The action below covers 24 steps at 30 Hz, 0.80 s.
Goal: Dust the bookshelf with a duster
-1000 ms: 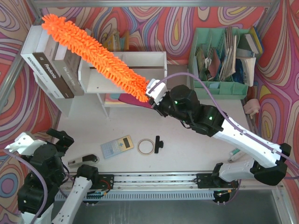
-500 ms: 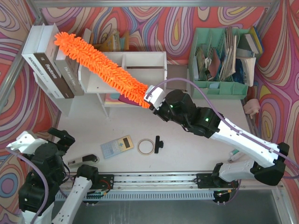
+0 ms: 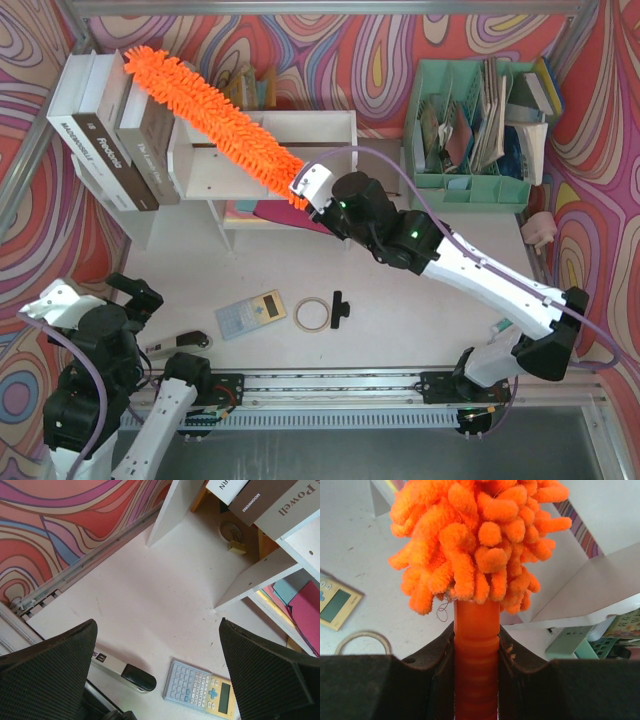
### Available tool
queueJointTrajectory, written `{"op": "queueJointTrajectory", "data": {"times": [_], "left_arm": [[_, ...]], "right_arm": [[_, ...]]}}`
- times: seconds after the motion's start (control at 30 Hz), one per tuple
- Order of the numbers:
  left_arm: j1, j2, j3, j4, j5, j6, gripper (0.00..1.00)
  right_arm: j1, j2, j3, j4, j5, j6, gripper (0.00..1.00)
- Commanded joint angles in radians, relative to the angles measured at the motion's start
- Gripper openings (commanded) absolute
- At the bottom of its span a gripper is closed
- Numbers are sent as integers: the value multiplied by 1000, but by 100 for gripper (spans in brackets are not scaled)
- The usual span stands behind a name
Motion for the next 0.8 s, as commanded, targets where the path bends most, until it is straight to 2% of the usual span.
{"op": "queueJointTrajectory", "data": {"times": [0.0,0.3,0.77], "left_arm": [[-5,-17,-9,-6,5,7,98],[-5,-24,-13,-15,4,10,98],[-5,-16,-30,-1,33,27,98]], "right_arm": [[-21,16,72,64,26,-21,0],[-20,-152,-71,111,-142,-20,0],[-18,-233,-177,93,-198,23,0]]}}
